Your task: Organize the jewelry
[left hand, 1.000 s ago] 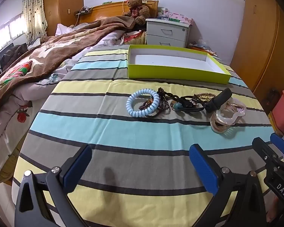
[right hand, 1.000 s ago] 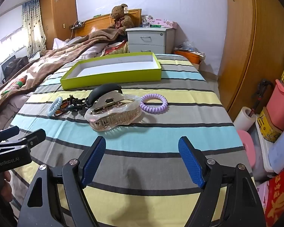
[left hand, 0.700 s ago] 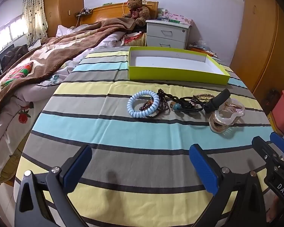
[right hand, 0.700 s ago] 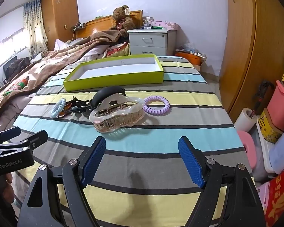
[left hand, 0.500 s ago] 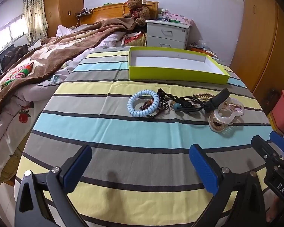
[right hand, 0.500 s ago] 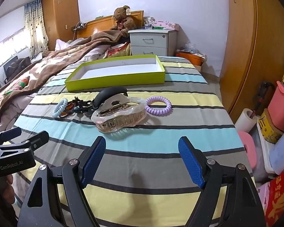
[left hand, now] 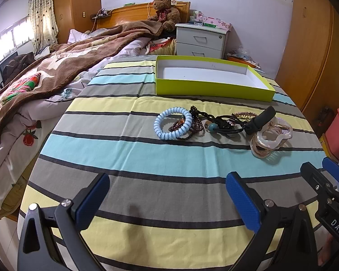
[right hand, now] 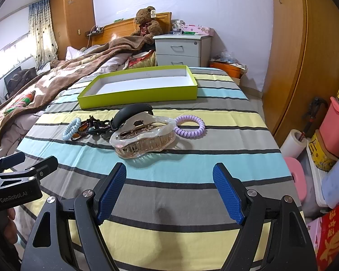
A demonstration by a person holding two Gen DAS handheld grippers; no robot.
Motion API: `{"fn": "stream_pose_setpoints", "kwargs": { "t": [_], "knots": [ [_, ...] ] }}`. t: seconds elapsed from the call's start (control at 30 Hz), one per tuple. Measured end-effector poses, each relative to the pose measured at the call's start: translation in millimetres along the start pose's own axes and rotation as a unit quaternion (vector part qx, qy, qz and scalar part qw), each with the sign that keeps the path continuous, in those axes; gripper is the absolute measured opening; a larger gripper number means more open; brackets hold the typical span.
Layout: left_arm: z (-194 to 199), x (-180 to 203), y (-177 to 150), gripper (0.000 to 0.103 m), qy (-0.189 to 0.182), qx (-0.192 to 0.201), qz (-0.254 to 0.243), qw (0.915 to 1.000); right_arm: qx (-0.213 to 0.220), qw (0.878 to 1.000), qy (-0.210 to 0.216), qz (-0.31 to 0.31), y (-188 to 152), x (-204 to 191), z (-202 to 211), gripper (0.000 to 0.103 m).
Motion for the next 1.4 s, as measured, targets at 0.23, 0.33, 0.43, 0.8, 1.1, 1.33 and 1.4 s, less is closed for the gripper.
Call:
{"fn": "stream_pose_setpoints", "kwargs": {
  "t": [0.23,0.33,0.43,0.8,1.1,1.33,1.4],
  "knots": [
    [1.0,-0.6,0.6,0.103,0.001,0.001,-0.001,1.0000,-0.001,1.000,0.000,0.001,1.4,0.1,-0.2,0.079],
    [1.4,-0.7,0.7,0.103,0.001,0.002,0.000,1.0000,-0.001,1.000,0.000,0.000,1.2,0.9,0.4,0.079],
    [1.6,-1.9,1.4,0.103,0.001,0.001,0.001,1.0000,-0.001,1.000,0.001,0.000,1.4,0.6,0.4,0.079],
    [1.8,-1.1,0.7,0.103,0.001,0.002,-0.001,1.0000,0.002,1.000,0.000,0.000,1.3,0.6,2.5,0.079],
    [1.9,-1.5,0.6,0.103,0.001,0.001,0.000,1.0000,-0.001,1.000,0.000,0.000,1.9,0.1,2.6,0.079],
    [3.7,-4.3,1.7,0.103,0.003,0.000,0.001,1.0000,-0.001,1.000,0.000,-0.002,3.2,1.5,2.0,0.079],
    [3.9,-4.1,1.6,0.103,0.002,0.001,0.001,1.0000,-0.001,1.000,0.000,-0.001,3.6,1.8,1.8,0.079]
  ]
}}
Point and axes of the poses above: each gripper's, at about its wrist camera, not at the fingertips, and z roughly against the way its jaws point, x to its right, y to its top, the point moved 6 cm from there along -z, roughly the way its jaws point, and after that the axes turned 7 degrees about z, right-handed, at the moved point
